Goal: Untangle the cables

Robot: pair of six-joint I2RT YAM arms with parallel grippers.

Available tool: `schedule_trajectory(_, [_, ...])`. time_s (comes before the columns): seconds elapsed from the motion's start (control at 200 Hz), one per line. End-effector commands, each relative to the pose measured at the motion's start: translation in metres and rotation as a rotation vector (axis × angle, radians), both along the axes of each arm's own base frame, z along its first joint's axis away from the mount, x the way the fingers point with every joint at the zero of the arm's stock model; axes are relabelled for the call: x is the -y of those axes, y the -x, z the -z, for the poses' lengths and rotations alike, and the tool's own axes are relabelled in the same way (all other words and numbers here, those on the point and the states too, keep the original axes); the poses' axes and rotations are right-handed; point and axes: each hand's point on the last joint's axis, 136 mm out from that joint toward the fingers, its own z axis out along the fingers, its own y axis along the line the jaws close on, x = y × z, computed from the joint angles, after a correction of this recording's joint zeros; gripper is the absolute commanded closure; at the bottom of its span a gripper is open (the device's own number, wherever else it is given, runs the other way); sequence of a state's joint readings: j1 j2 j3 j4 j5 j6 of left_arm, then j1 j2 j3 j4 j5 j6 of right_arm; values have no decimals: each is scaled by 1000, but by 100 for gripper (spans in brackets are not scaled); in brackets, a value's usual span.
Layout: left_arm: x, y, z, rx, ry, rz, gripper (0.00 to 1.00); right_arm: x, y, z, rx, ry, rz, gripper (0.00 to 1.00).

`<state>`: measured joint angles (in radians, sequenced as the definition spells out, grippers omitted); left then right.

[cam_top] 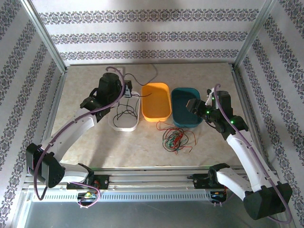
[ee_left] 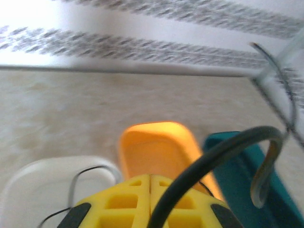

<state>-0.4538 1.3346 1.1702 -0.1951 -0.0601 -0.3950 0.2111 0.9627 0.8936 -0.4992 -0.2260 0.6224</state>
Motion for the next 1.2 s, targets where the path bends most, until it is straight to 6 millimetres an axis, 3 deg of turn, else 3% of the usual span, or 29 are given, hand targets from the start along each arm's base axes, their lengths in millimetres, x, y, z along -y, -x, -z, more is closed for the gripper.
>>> schedule_trajectory(0.0, [-43, 5, 34, -53, -41, -186, 100, -4, 1, -1, 2, 8, -43, 41])
schedule_trajectory(0.265, [-93, 18, 103, -186, -161, -408, 100, -11, 3, -2, -4, 22, -105, 41])
schedule_trajectory(0.525, [-79, 21, 142, -292, -164, -338, 100, -13, 3, 1, -16, 29, -115, 41])
schedule_trajectory(0.7, [-82, 26, 172, -394, -200, -360, 100, -16, 7, 1, -12, 32, -139, 41])
schedule_trajectory(0.875, [-77, 26, 189, -440, -216, -332, 96, -22, 12, 15, -45, 52, -163, 41])
schedule_trajectory(1.079, [-62, 18, 187, -442, -192, -269, 86, -30, 18, 42, -118, 75, -189, 42])
schedule_trajectory(1.194, [-66, 17, 184, -431, -216, -278, 66, -31, 18, 53, -141, 94, -186, 42])
